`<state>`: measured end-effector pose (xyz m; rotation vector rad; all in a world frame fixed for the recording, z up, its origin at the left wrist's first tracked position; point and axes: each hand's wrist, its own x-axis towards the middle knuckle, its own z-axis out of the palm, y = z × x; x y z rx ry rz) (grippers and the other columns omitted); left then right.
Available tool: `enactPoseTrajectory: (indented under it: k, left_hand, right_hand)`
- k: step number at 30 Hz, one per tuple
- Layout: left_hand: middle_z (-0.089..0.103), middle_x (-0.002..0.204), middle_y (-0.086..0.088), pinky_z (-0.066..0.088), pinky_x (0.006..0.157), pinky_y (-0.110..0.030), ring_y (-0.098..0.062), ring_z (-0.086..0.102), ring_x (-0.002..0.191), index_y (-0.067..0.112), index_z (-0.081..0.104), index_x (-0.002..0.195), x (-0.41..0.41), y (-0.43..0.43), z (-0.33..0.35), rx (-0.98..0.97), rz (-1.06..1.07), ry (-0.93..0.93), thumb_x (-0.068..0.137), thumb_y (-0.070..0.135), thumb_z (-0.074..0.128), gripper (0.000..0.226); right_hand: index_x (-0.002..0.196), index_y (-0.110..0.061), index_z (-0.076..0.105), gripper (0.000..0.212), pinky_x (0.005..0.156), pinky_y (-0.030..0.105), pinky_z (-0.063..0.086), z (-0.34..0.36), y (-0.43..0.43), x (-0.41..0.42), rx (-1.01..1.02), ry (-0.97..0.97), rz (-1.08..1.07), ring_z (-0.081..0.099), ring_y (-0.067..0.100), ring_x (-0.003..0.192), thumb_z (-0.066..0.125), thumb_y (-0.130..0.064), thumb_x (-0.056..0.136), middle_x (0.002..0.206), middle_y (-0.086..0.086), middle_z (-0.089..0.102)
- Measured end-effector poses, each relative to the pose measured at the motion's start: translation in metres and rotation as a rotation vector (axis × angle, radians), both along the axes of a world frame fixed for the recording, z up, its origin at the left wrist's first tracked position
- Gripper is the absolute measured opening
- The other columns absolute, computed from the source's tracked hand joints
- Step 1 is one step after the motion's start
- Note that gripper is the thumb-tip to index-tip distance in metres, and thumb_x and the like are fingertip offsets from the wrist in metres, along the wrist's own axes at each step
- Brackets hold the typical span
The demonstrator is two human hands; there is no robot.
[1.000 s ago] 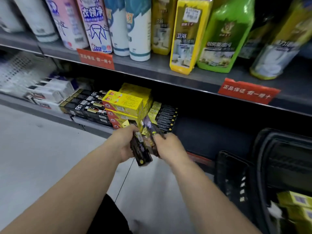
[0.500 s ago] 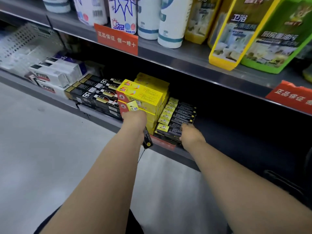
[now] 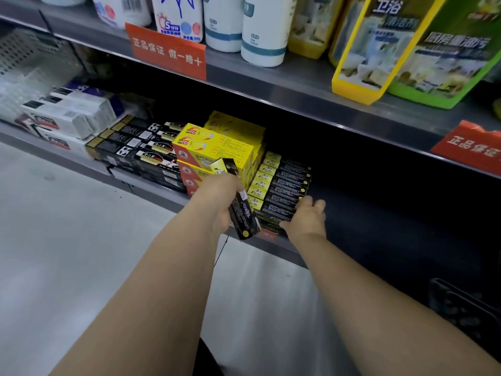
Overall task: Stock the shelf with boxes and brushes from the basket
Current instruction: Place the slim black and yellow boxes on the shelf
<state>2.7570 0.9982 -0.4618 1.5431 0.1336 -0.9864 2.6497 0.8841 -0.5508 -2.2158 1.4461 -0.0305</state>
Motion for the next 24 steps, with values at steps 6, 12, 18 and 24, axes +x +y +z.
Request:
enactPoseTrajectory:
  k: [6, 12, 18, 24]
  left_hand:
    - [0.057, 0.086, -0.016, 0.049, 0.059, -0.036, -0.026, 0.055, 0.076, 0.002, 0.052, 0.089, -0.011, -0.001, 0.006, -0.102, -0.098, 0.011, 0.089, -0.008, 0.053, 0.010]
    - [0.062, 0.108, -0.014, 0.057, 0.065, -0.032, -0.023, 0.062, 0.098, 0.000, 0.045, 0.119, -0.019, -0.006, 0.009, -0.138, -0.152, -0.032, 0.084, 0.015, 0.069, 0.045]
    - [0.063, 0.111, -0.012, 0.058, 0.060, -0.028, -0.018, 0.066, 0.089, 0.003, 0.048, 0.116, -0.026, -0.013, 0.010, -0.083, -0.186, -0.098, 0.080, 0.030, 0.072, 0.052]
    - [0.062, 0.094, -0.006, 0.050, 0.091, -0.043, -0.021, 0.058, 0.088, 0.013, 0.052, 0.103, -0.010, -0.014, 0.005, 0.084, 0.053, -0.341, 0.095, 0.020, 0.049, 0.011]
  right_hand:
    - [0.092, -0.013, 0.059, 0.010, 0.070, 0.029, 0.043, 0.059, -0.002, 0.022, 0.317, -0.477, -0.060, 0.054, 0.023, 0.081, 0.050, -0.015, 0.089, 0.089, 0.008, 0.057]
    - [0.125, -0.024, 0.051, 0.042, 0.084, 0.031, 0.053, 0.098, 0.010, -0.007, 0.742, -0.516, 0.243, 0.062, 0.017, 0.099, 0.063, -0.027, 0.085, 0.109, 0.002, 0.062]
    - [0.130, -0.024, 0.042, 0.054, 0.071, 0.025, 0.049, 0.103, -0.001, -0.028, 0.411, -0.273, 0.500, 0.060, 0.013, 0.083, 0.068, -0.022, 0.082, 0.104, 0.000, 0.058]
    - [0.131, -0.011, 0.038, 0.042, 0.074, 0.030, 0.042, 0.078, -0.030, -0.009, 0.074, 0.125, 0.534, 0.055, 0.027, 0.096, 0.047, -0.031, 0.095, 0.111, 0.013, 0.054]
